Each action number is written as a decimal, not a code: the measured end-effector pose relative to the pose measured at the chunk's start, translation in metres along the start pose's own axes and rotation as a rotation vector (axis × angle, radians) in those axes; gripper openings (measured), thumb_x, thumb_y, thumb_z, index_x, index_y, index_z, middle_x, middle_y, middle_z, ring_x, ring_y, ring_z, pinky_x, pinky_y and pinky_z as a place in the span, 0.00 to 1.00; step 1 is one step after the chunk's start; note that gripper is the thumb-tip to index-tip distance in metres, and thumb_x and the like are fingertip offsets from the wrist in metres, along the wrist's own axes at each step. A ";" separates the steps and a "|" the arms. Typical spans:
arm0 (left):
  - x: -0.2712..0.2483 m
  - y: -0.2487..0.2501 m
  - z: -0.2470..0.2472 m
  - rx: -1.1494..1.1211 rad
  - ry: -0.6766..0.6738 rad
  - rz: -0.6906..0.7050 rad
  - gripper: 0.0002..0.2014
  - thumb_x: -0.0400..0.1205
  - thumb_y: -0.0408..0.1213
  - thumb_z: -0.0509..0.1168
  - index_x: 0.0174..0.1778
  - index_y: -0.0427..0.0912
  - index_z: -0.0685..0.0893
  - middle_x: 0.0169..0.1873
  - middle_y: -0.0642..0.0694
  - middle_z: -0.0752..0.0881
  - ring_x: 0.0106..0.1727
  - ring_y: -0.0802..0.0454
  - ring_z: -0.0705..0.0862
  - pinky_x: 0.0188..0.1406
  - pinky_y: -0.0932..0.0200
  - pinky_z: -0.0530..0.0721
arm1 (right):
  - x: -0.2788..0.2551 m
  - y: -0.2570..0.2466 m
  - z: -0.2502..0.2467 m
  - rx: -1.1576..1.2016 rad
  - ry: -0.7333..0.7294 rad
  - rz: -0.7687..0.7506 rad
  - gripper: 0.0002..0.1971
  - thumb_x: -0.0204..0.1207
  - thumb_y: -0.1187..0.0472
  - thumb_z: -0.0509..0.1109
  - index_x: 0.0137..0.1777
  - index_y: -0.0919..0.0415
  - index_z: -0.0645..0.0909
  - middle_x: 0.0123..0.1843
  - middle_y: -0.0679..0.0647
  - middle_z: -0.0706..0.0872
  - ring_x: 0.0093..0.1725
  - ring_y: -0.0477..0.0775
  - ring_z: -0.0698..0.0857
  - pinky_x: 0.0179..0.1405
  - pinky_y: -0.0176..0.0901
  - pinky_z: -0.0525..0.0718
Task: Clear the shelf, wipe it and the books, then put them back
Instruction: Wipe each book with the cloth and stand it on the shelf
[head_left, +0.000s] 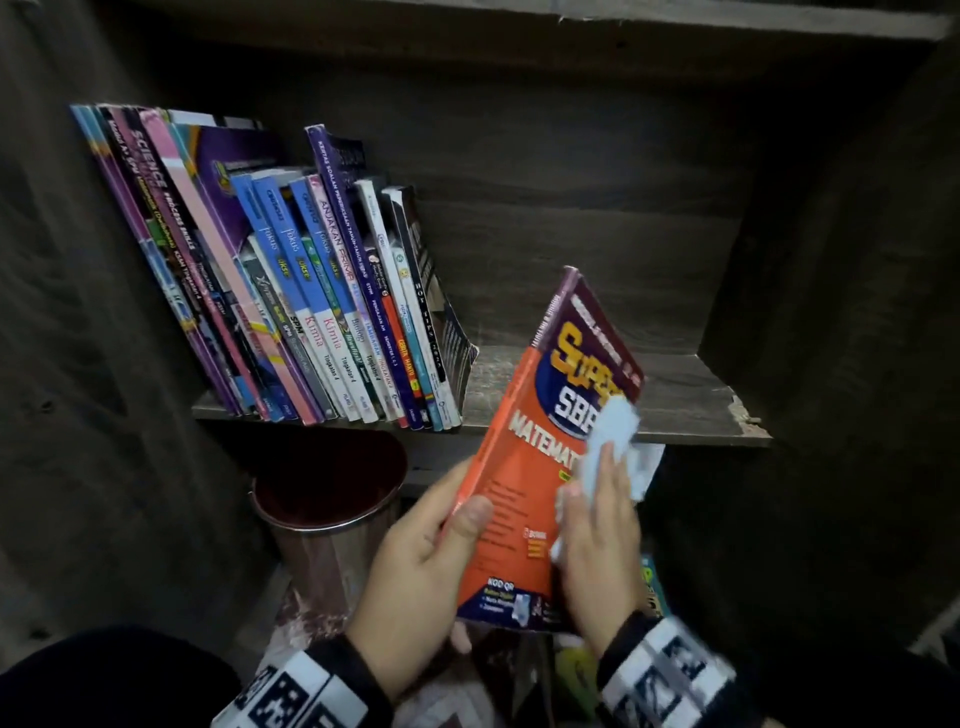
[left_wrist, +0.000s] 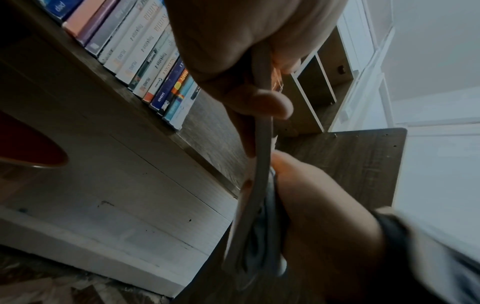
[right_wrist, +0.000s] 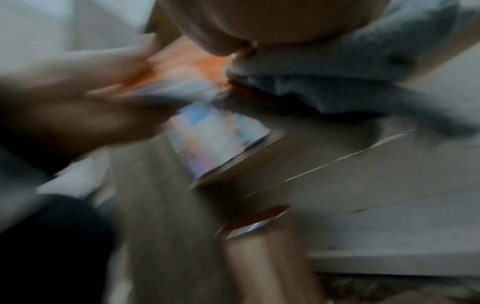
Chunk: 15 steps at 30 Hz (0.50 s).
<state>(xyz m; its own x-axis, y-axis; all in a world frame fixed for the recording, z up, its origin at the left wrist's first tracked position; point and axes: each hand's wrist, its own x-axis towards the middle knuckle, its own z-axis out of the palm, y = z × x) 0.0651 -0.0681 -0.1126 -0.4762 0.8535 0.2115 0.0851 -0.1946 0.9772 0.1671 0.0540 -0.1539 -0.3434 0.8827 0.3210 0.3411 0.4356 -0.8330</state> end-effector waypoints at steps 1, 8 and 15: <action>0.002 0.000 0.000 -0.001 0.031 0.011 0.17 0.81 0.53 0.62 0.66 0.63 0.80 0.43 0.45 0.91 0.24 0.45 0.86 0.13 0.55 0.81 | -0.019 -0.005 0.007 -0.036 -0.053 -0.134 0.27 0.82 0.35 0.40 0.80 0.31 0.41 0.82 0.26 0.38 0.82 0.36 0.41 0.82 0.42 0.43; -0.001 -0.003 0.004 0.062 -0.037 -0.012 0.18 0.76 0.54 0.62 0.62 0.63 0.83 0.44 0.47 0.91 0.22 0.54 0.83 0.11 0.66 0.77 | -0.011 -0.005 -0.005 -0.275 -0.078 -0.679 0.26 0.87 0.42 0.40 0.84 0.38 0.41 0.85 0.36 0.41 0.84 0.44 0.51 0.81 0.39 0.46; -0.019 0.006 0.012 0.006 -0.152 -0.033 0.17 0.83 0.43 0.61 0.67 0.63 0.77 0.50 0.52 0.91 0.40 0.48 0.92 0.17 0.64 0.82 | 0.049 0.010 -0.046 -0.054 0.244 -0.052 0.28 0.85 0.38 0.44 0.83 0.37 0.43 0.86 0.39 0.44 0.84 0.44 0.46 0.80 0.48 0.47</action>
<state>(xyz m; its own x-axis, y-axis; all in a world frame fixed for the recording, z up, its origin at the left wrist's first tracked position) 0.0853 -0.0796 -0.1105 -0.3406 0.9229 0.1796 0.0770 -0.1631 0.9836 0.1935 0.1097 -0.1256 -0.1422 0.8722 0.4680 0.3769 0.4849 -0.7892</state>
